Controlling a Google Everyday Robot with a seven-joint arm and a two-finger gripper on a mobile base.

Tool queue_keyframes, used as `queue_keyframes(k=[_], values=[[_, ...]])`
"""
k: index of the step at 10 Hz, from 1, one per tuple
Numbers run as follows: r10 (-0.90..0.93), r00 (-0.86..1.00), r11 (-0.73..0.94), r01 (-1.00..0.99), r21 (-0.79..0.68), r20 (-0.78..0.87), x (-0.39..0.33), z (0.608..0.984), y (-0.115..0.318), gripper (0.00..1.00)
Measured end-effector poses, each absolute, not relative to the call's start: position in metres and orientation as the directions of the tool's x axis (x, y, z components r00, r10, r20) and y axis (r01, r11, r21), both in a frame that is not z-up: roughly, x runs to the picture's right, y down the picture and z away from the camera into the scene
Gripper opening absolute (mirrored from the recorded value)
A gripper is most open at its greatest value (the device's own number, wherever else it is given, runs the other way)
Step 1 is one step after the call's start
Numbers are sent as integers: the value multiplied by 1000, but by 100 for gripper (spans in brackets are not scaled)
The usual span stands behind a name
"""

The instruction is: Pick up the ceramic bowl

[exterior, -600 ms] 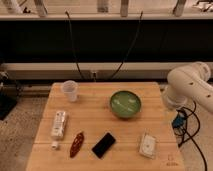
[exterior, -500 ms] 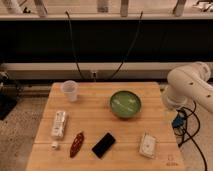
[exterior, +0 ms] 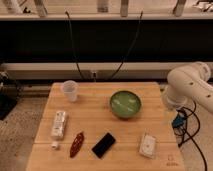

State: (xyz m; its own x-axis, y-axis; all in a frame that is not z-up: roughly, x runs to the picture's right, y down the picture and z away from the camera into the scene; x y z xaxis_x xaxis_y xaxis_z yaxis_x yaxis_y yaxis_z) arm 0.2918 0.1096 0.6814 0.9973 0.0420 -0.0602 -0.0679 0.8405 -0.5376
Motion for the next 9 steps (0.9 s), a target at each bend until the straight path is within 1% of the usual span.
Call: queue_keyframes(k=[9], values=[[19, 998, 846, -51, -531, -65, 291, 685, 109, 80]])
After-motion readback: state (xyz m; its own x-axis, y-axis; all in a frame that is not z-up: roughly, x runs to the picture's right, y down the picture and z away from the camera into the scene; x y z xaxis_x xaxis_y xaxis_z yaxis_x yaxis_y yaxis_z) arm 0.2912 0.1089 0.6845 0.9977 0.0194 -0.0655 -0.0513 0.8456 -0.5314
